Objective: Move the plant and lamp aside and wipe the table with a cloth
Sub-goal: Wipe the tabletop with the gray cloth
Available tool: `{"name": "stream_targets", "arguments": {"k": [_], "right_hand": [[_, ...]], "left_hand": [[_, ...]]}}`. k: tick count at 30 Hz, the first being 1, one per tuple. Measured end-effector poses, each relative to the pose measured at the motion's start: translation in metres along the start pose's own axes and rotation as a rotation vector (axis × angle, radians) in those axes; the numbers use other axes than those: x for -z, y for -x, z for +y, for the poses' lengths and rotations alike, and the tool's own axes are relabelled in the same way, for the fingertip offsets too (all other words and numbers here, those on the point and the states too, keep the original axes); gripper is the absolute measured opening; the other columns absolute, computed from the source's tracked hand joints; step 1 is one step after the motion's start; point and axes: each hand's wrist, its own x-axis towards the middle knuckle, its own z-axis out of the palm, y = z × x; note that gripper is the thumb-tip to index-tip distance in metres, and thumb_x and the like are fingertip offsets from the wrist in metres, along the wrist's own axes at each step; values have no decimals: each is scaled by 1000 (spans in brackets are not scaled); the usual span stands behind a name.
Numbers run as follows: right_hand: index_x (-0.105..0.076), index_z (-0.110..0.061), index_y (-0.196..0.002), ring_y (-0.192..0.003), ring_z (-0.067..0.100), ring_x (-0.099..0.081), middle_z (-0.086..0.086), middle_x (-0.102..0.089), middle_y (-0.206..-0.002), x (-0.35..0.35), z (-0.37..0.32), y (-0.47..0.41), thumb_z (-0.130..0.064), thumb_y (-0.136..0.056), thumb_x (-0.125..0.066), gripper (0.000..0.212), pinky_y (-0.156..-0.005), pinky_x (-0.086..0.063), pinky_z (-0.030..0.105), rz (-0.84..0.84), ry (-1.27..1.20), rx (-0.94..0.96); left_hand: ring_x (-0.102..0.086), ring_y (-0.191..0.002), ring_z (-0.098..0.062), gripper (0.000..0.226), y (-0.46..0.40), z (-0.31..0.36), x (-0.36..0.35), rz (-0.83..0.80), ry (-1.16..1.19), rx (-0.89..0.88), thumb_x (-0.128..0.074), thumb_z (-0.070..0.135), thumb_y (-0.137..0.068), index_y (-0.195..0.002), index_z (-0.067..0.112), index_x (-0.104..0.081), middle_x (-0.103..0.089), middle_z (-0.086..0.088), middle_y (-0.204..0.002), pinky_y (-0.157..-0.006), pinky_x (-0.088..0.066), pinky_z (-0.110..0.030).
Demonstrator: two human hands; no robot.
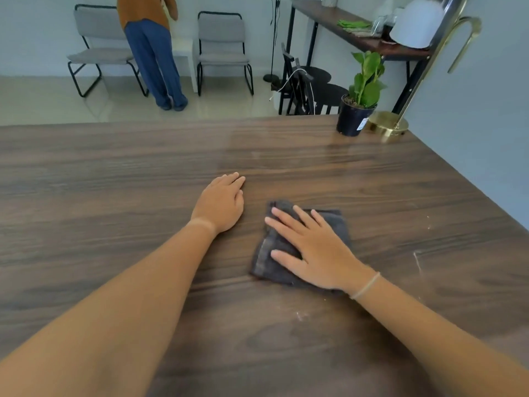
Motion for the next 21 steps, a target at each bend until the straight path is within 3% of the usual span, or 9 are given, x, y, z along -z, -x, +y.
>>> {"name": "stream_targets", "arguments": {"k": [2, 4, 7, 9, 12, 15, 17, 19, 21], "right_hand": [[-11, -50, -142, -144, 5, 8, -27, 0, -154, 7, 9, 54, -75, -80, -9, 67, -116, 9, 29, -31, -43, 39], [-8, -54, -139, -146, 9, 3, -29, 2, -152, 19, 45, 71, -80, -75, -3, 69, -116, 4, 33, -35, -13, -101], [-13, -44, -144, -147, 23, -3, -18, -5, -157, 23, 79, 36, -72, -84, -14, 67, -116, -1, 46, 2, 38, -404], [-14, -37, -147, -147, 28, -3, -12, -7, -159, 15, 52, 13, -64, -89, -21, 65, -117, -1, 49, -1, 38, -449], [-19, -35, -147, -147, 26, -4, -13, -12, -158, -1, -26, 39, -67, -81, -18, 72, -117, -1, 47, 30, 5, -150], [-13, -46, -144, -144, 8, 8, -25, -3, -156, -1, -51, 103, -69, -85, -20, 64, -117, 10, 36, -23, -68, 46], [-12, -50, -142, -144, 10, 1, -26, -4, -153, 8, -15, 126, -72, -82, -19, 65, -118, 2, 40, -4, -31, -56], [-14, -47, -142, -146, 21, -9, -21, -9, -154, 20, 33, 124, -72, -77, -17, 70, -116, -7, 49, 35, 38, -299], [-14, -41, -146, -146, 28, -8, -14, -9, -159, 22, 51, 100, -69, -80, -13, 72, -116, -6, 52, 31, 68, -514]], "left_hand": [[-28, -141, -26, 45, -1, -1, 1, -16, 16, 10, -34, 18, -95, -138, 11, -41, -36, -8, -151, -119, -15, -32], [-26, -142, -26, 45, 0, 0, 1, -33, 9, 9, -33, 19, -95, -140, 10, -39, -33, -9, -152, -119, -14, -32], [-24, -143, -26, 47, 2, 2, 2, -57, -32, 3, -30, 19, -96, -141, 8, -35, -30, -11, -154, -120, -13, -33], [-24, -143, -28, 48, 4, 4, 3, -65, -44, 2, -30, 20, -95, -141, 6, -34, -30, -13, -153, -120, -14, -36], [-24, -143, -32, 47, 8, 10, 7, -78, -56, 2, -31, 19, -96, -140, 5, -36, -30, -15, -153, -120, -15, -38], [-24, -142, -34, 46, 13, 11, 12, -90, -98, 0, -32, 21, -96, -139, 5, -37, -29, -15, -153, -118, -15, -42], [-22, -143, -34, 48, 20, 12, 13, -111, -122, -22, -32, 24, -96, -140, 5, -35, -27, -14, -154, -118, -14, -43], [-19, -144, -33, 49, 32, 15, 14, -131, -127, -43, -31, 26, -97, -142, 7, -32, -24, -13, -156, -118, -11, -43], [-17, -145, -32, 49, 43, 16, 14, -144, -139, -66, -30, 26, -97, -143, 8, -30, -22, -12, -156, -117, -9, -42]]}}
